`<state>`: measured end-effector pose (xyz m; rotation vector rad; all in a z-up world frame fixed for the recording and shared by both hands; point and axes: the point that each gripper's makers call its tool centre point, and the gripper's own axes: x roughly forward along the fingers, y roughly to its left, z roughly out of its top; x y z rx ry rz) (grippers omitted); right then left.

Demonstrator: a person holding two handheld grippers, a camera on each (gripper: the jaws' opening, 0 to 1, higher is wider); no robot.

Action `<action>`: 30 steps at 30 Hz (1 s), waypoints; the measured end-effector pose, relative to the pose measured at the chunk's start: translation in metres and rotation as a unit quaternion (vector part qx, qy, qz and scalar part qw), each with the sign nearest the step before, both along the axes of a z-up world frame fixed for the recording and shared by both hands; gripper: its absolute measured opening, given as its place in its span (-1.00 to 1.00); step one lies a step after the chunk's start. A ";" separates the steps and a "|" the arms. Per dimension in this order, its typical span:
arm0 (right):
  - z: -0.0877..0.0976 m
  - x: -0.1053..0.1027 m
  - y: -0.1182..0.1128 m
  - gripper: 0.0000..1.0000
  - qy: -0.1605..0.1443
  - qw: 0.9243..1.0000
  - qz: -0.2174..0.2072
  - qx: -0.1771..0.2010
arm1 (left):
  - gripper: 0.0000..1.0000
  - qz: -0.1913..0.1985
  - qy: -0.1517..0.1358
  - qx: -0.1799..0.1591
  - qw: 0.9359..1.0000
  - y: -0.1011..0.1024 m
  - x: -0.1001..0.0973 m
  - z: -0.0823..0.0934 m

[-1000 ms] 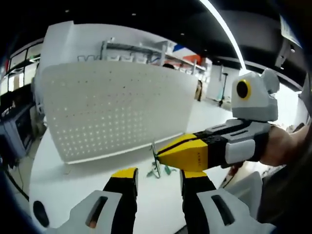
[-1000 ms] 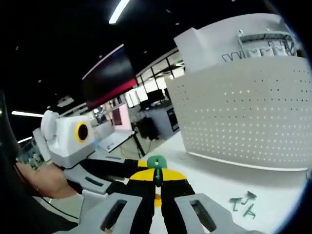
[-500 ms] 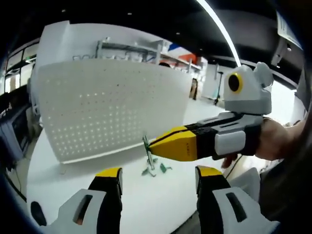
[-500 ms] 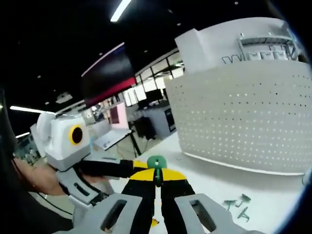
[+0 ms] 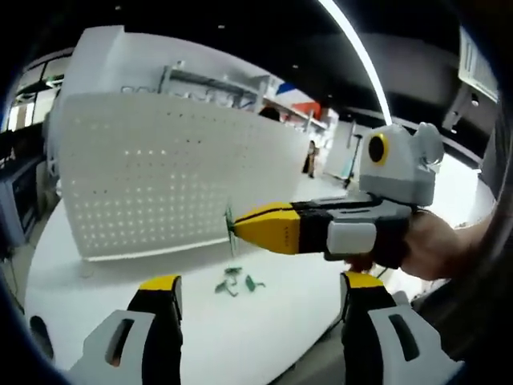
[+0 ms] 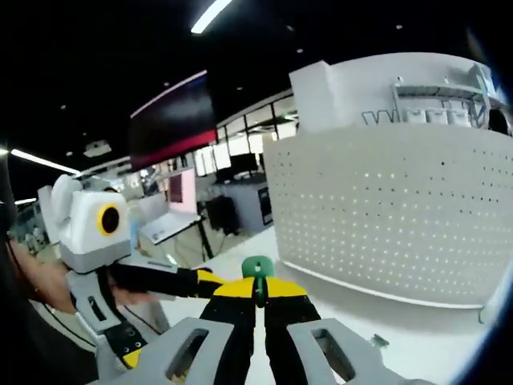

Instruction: Insert the hook assembly into the mounting plate slot until the hook locks in place.

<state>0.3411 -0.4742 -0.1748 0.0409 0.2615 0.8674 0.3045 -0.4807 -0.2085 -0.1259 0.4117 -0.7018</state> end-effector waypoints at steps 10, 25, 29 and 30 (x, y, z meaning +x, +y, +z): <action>0.011 0.037 -0.028 -0.99 -0.037 0.997 -0.068 -0.006 | 0.70 0.000 -0.005 -0.005 1.000 0.003 -0.003 0.003; 0.031 0.098 -0.060 -0.99 -0.095 0.984 -0.146 -0.033 | 0.66 0.005 -0.001 -0.006 1.000 0.007 -0.003 0.001; 0.033 0.112 -0.072 -0.99 -0.098 0.980 -0.170 -0.036 | 0.65 0.010 0.003 -0.005 1.000 0.011 -0.001 -0.001; 0.033 0.115 -0.075 -0.99 -0.099 0.979 -0.176 -0.036 | 0.65 0.012 0.004 -0.005 1.000 0.012 -0.001 -0.002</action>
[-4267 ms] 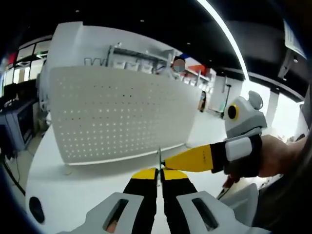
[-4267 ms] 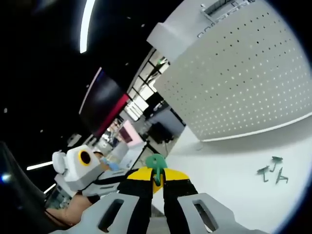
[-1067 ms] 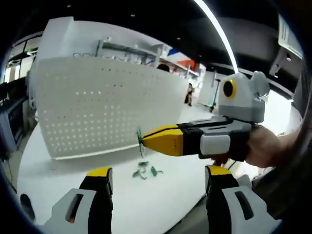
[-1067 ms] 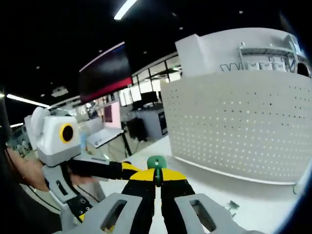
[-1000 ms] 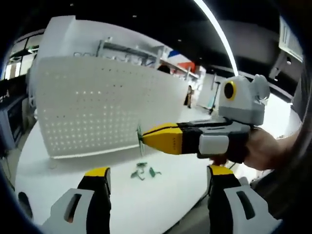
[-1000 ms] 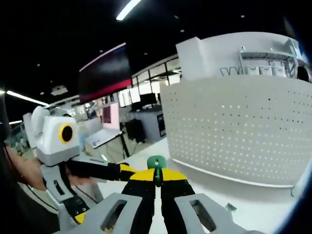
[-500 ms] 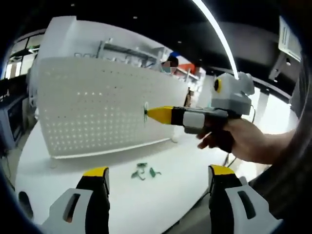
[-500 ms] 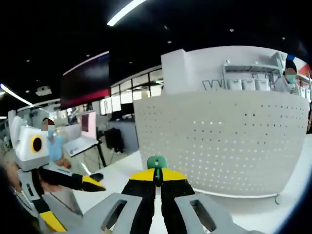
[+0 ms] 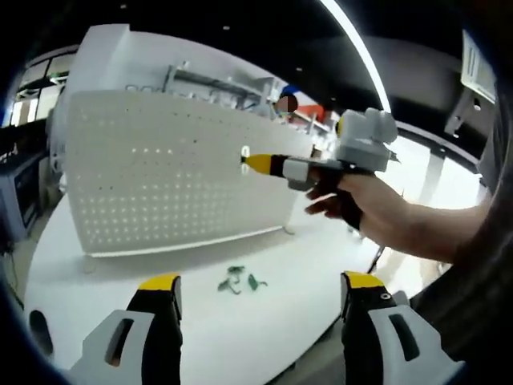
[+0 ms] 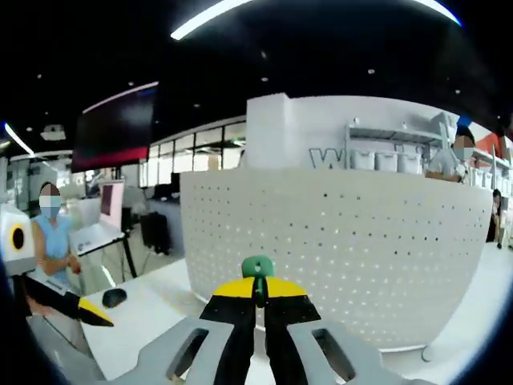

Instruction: Insert the hook assembly into the mounting plate slot until the hook locks in place.

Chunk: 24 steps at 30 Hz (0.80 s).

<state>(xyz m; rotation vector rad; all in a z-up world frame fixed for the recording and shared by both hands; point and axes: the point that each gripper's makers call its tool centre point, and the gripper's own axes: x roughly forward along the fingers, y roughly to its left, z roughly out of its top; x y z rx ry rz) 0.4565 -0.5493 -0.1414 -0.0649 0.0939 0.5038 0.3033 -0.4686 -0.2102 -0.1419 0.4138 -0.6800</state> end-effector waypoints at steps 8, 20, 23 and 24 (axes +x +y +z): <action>0.009 0.025 -0.026 -0.99 -0.015 0.999 -0.048 0.004 | 0.64 0.007 0.005 0.003 1.000 0.004 0.001 -0.002; 0.023 0.060 -0.049 -0.99 -0.043 0.995 -0.093 -0.015 | 0.62 0.013 0.003 0.030 0.999 0.010 0.002 -0.005; 0.025 0.068 -0.051 -0.99 -0.045 0.994 -0.103 -0.010 | 0.62 0.014 0.005 0.030 0.999 0.010 0.002 -0.007; 0.026 0.069 -0.052 -0.99 -0.045 0.993 -0.105 -0.008 | 0.62 0.014 0.005 0.031 0.999 0.010 0.002 -0.007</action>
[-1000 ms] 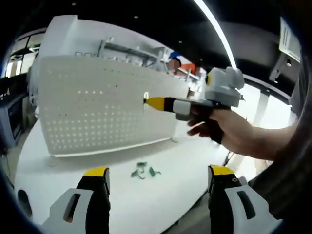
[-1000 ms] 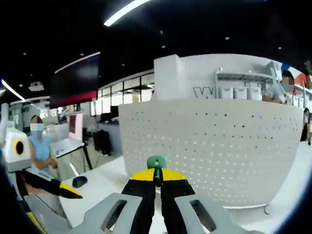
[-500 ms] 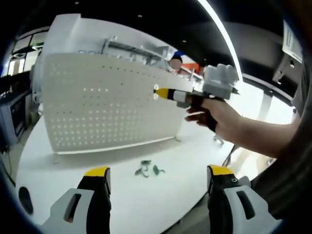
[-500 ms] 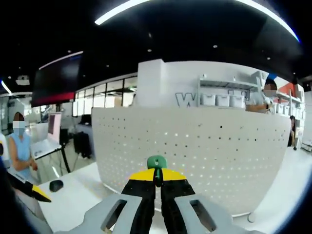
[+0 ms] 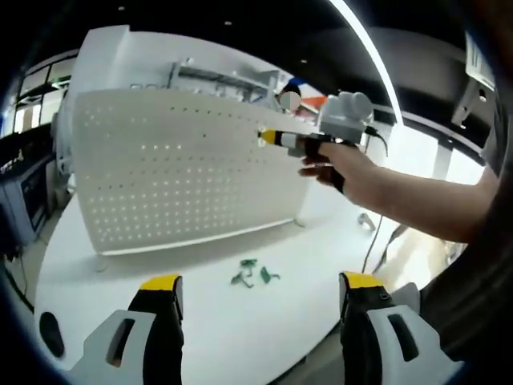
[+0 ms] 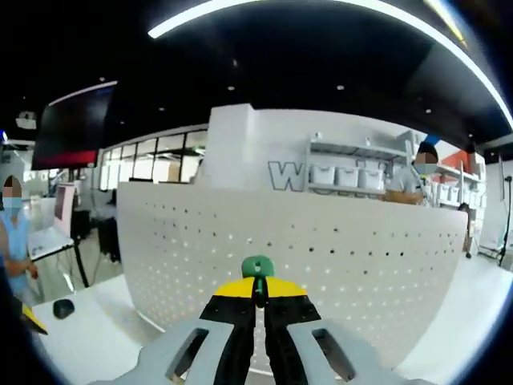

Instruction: Insert the hook assembly into the mounting plate slot until the hook locks in place.

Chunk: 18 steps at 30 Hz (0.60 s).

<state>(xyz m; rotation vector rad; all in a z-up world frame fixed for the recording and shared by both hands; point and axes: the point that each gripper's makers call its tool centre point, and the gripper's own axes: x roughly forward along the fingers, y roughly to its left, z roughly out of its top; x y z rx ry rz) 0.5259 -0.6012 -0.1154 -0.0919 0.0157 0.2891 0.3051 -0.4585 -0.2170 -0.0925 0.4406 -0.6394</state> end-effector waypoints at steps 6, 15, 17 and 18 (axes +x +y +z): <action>0.004 0.012 -0.003 -0.99 -0.005 1.000 -0.017 0.006 | 0.63 0.002 0.002 0.002 1.000 0.003 0.001 0.000; 0.014 0.029 -0.005 -0.99 -0.013 0.999 -0.037 0.021 | 0.62 0.004 0.005 0.004 1.000 0.005 0.002 -0.001; 0.017 0.032 -0.006 -0.99 -0.017 0.999 -0.042 0.019 | 0.62 0.004 0.006 0.005 1.000 0.006 0.003 -0.002; 0.020 0.035 -0.007 -0.99 -0.021 0.999 -0.045 0.020 | 0.62 0.005 0.006 0.005 1.000 0.007 0.004 -0.002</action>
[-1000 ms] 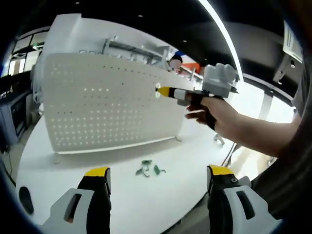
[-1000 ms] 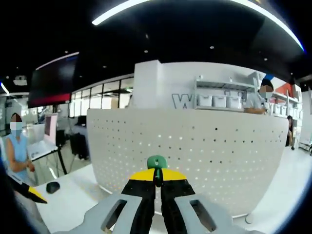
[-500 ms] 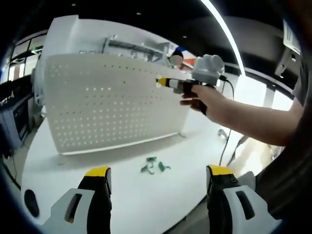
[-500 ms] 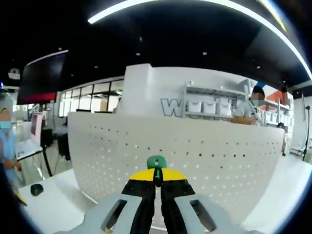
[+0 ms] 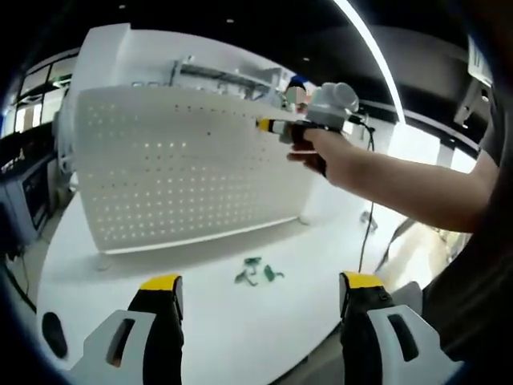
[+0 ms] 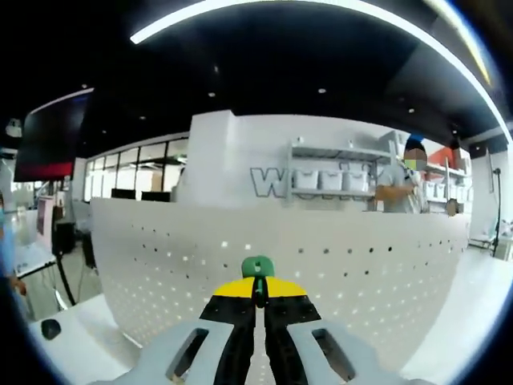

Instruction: Insert the hook assembly into the mounting plate slot until the hook locks in place.

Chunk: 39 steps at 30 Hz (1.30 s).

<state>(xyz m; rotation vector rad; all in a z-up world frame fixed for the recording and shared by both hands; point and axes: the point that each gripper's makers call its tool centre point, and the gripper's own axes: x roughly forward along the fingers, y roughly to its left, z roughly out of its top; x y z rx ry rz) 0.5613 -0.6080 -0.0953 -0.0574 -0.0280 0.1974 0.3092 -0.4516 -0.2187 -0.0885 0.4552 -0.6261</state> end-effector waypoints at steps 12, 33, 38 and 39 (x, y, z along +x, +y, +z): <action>0.014 0.020 -0.007 -0.99 -0.011 0.999 -0.025 0.018 | 0.63 0.025 -0.006 0.003 1.000 0.022 0.010 0.004; 0.007 0.031 -0.011 -0.99 -0.011 0.998 -0.046 0.046 | 0.61 0.045 -0.001 0.008 0.999 0.037 0.013 0.003; 0.002 0.031 -0.009 -0.99 -0.018 0.997 -0.040 0.055 | 0.60 0.047 -0.002 0.008 0.999 0.039 0.013 0.003; 0.000 0.031 -0.010 -0.99 -0.017 0.998 -0.041 0.055 | 0.60 0.048 -0.002 0.008 0.999 0.040 0.013 0.003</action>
